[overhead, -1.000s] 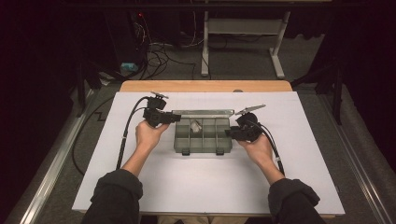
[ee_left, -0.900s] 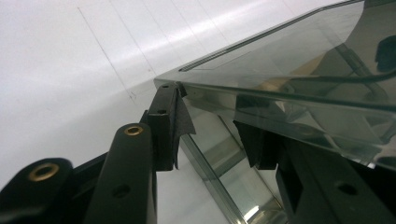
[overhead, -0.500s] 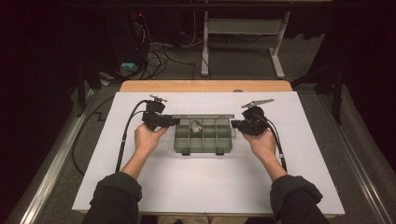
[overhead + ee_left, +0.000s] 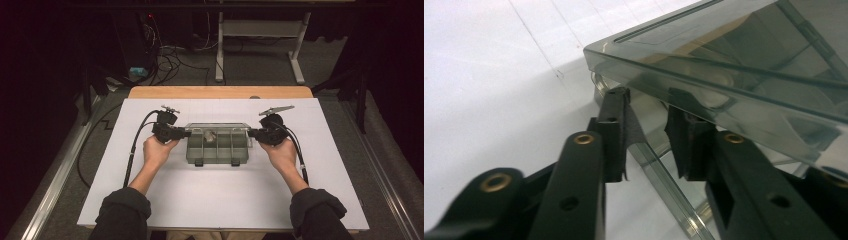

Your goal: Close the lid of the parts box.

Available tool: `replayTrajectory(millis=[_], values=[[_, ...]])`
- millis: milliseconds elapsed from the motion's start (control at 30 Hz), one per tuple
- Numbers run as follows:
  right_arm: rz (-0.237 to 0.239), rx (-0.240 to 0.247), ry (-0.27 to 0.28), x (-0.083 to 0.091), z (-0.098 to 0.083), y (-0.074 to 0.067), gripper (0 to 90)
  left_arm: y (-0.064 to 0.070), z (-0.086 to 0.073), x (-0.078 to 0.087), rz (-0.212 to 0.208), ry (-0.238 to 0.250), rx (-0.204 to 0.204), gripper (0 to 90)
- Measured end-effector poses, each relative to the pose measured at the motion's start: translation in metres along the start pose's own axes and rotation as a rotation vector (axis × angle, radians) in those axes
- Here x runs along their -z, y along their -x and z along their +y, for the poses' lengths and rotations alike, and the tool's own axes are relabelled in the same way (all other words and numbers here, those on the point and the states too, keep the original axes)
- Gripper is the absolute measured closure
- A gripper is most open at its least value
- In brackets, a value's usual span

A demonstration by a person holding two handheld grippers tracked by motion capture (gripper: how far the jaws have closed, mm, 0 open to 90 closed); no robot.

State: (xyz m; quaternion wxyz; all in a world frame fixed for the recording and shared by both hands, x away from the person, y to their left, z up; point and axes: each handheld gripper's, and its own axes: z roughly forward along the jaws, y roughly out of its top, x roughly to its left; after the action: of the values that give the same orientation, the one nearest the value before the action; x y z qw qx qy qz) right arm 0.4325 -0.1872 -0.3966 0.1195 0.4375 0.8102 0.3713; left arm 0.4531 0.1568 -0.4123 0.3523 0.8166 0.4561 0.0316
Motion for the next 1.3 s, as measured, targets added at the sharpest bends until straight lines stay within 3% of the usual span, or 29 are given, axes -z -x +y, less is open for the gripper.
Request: replayTrajectory(millis=[433,833,1067,1300], values=[[0.020,0.006,-0.005,0.002,-0.008,0.001,88.7,0.004,-0.009,0.008,-0.037,0.018,-0.009,73.6],[0.066,0.011,0.001,0.001,-0.016,-0.002,88.2,0.007,-0.022,0.010,-0.058,0.025,-0.018,71.2],[0.068,0.007,-0.005,0.001,-0.021,-0.002,88.0,0.008,-0.028,0.010,-0.050,0.016,-0.031,71.0],[0.075,0.011,-0.005,0.003,-0.026,-0.002,87.7,0.001,-0.033,0.010,-0.042,0.024,-0.017,70.9]])
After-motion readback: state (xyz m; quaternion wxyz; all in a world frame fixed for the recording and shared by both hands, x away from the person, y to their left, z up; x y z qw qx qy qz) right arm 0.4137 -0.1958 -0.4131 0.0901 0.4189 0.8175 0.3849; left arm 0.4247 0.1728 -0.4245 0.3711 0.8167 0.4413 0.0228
